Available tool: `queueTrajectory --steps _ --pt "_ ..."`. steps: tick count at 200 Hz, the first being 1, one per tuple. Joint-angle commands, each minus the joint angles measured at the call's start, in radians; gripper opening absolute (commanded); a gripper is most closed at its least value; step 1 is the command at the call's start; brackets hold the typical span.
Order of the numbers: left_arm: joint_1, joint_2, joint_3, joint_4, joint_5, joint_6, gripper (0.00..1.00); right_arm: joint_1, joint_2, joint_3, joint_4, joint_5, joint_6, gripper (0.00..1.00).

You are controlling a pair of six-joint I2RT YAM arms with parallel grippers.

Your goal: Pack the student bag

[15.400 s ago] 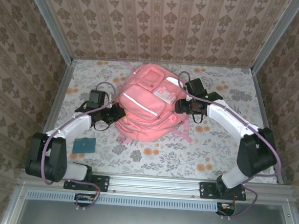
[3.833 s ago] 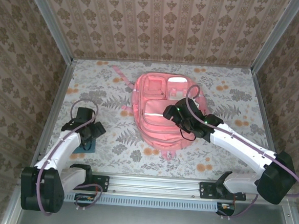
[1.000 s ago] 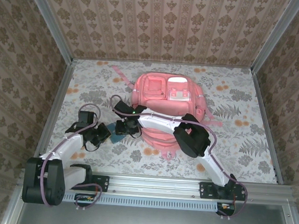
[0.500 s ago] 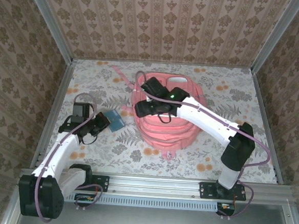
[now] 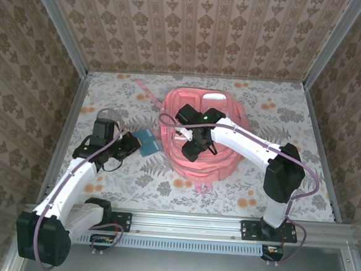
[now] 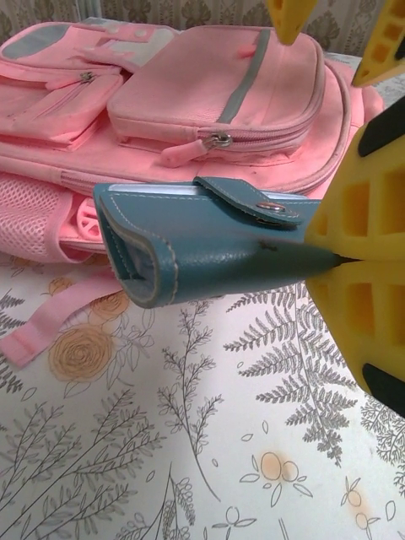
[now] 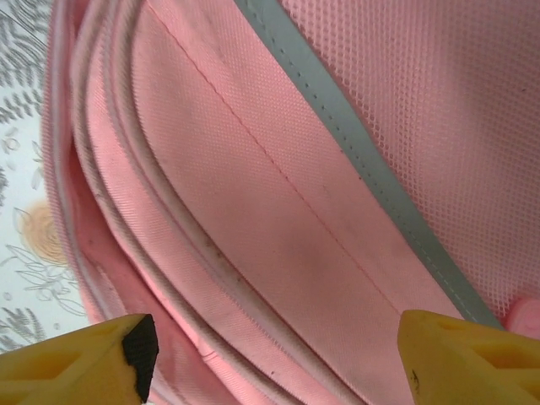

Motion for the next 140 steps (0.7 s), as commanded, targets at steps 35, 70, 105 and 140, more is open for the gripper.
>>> queueTrajectory --steps 35,70,105,140 --pt "-0.047 0.012 0.035 0.010 -0.018 -0.034 0.00 -0.064 0.050 0.012 -0.079 0.117 -0.092 0.63" --pt "-0.067 0.011 0.034 0.014 -0.031 -0.039 0.00 -0.089 0.010 0.018 -0.087 0.141 -0.122 0.55" --pt "-0.091 0.009 0.046 0.013 -0.041 -0.040 0.00 -0.104 -0.025 0.019 -0.083 0.142 -0.147 0.54" --pt "-0.112 0.009 0.051 0.007 -0.056 -0.042 0.00 -0.123 -0.030 0.021 -0.087 0.160 -0.158 0.54"
